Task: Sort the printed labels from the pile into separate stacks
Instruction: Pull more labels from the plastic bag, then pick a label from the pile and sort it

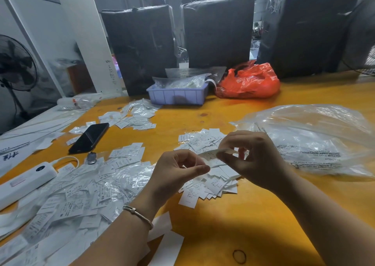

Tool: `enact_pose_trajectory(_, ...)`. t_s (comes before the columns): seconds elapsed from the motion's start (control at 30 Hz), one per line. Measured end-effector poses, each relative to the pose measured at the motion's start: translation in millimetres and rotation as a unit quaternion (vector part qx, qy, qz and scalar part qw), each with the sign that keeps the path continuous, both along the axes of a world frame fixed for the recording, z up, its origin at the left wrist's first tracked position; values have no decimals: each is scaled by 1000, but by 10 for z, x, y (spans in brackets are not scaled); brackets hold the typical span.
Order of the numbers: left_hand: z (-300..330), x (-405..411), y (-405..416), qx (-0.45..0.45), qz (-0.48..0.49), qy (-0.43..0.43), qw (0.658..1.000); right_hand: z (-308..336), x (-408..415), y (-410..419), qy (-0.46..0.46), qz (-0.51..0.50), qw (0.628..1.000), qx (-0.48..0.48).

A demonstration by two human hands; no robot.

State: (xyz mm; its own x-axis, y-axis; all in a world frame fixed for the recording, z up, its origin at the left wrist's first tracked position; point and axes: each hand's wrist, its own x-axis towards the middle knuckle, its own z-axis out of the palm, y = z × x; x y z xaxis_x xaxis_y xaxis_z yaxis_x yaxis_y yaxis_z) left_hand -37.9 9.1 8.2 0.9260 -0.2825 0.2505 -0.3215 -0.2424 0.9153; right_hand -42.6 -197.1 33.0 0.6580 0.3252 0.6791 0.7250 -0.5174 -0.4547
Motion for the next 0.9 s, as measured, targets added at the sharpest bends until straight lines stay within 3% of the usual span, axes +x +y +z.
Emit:
enact_pose_trajectory(0.2, -63, 14, -4, 97, -1, -51, 994, -12, 49, -48, 66, 12, 995, -74)
enact_pose_trajectory(0.33, -67, 10, -28, 101, -20, -58, 993, -67, 97, -44, 124, 15, 987, -96)
enact_pose_trajectory(0.57, -27, -1, -31, 63, 5, -23, 998, -59, 105, -39, 101, 2, 990, 94)
enact_pose_trajectory(0.77, -20, -20, -38, -9, -10, 21, 1000, -114, 56, 46, 62, -15, 994, 89)
enact_pose_trajectory(0.9, -19, -20, -45, -29, -10, 26, 999, -141, 31, 107, 83, 0, 993, 80)
